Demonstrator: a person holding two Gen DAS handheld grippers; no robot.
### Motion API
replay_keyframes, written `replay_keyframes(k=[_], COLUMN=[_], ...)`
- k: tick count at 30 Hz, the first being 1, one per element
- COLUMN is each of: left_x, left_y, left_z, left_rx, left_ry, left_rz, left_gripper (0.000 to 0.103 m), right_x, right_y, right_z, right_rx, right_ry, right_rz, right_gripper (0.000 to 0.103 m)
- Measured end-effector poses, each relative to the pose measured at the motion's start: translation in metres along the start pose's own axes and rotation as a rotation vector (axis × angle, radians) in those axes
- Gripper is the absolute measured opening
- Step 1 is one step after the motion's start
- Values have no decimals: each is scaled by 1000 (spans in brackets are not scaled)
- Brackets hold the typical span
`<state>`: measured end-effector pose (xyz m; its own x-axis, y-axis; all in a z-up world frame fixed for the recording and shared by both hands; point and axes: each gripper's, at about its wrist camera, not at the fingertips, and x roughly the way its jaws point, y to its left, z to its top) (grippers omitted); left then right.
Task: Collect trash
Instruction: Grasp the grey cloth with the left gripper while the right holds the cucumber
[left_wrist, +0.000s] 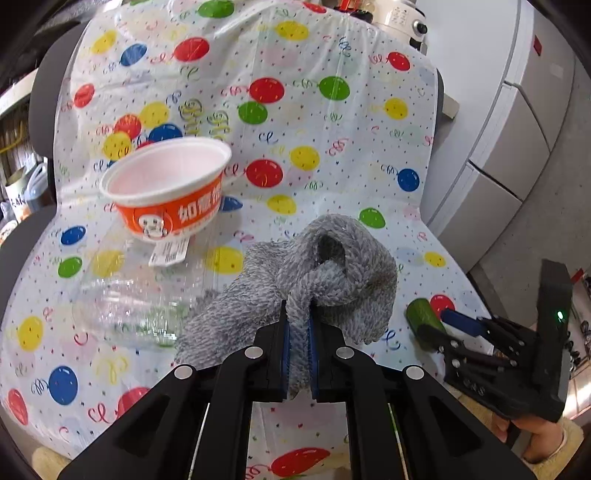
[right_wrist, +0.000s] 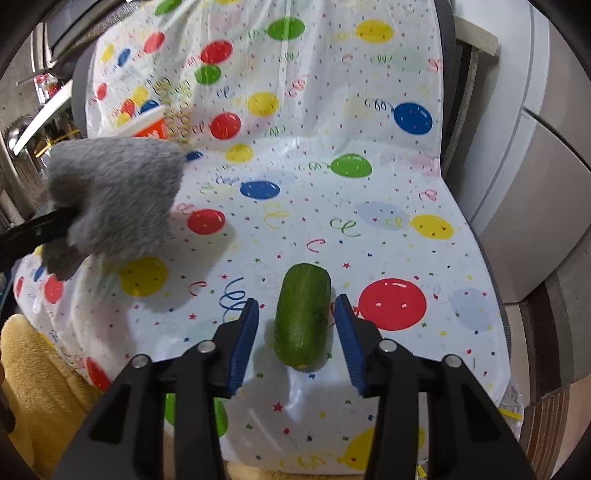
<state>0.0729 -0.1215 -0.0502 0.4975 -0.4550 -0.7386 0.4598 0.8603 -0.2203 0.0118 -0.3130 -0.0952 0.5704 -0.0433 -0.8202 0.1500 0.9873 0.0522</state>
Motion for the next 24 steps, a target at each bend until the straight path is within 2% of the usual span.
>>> replay_keyframes(k=[4, 8, 12, 19, 24], left_x=[3, 5, 4, -7, -25], left_y=[5, 3, 3, 0, -30], left_z=[-5, -7, -8, -7, -2], left_rx=[-19, -14, -12, -12, 25], left_ry=[9, 11, 10, -11, -65], left_rz=[-9, -19, -25, -57, -116], left_gripper=[9, 9, 9, 9, 9], right_x=[7, 12, 11, -25, -67], right_y=[-1, 0, 2, -1, -17], right_z=[3, 5, 5, 4, 1], right_rx=[27, 30, 31, 38, 52], right_ry=[20, 35, 34, -53, -135], right_rz=[0, -24, -38, -2, 0], right_gripper=[42, 33, 32, 32, 32])
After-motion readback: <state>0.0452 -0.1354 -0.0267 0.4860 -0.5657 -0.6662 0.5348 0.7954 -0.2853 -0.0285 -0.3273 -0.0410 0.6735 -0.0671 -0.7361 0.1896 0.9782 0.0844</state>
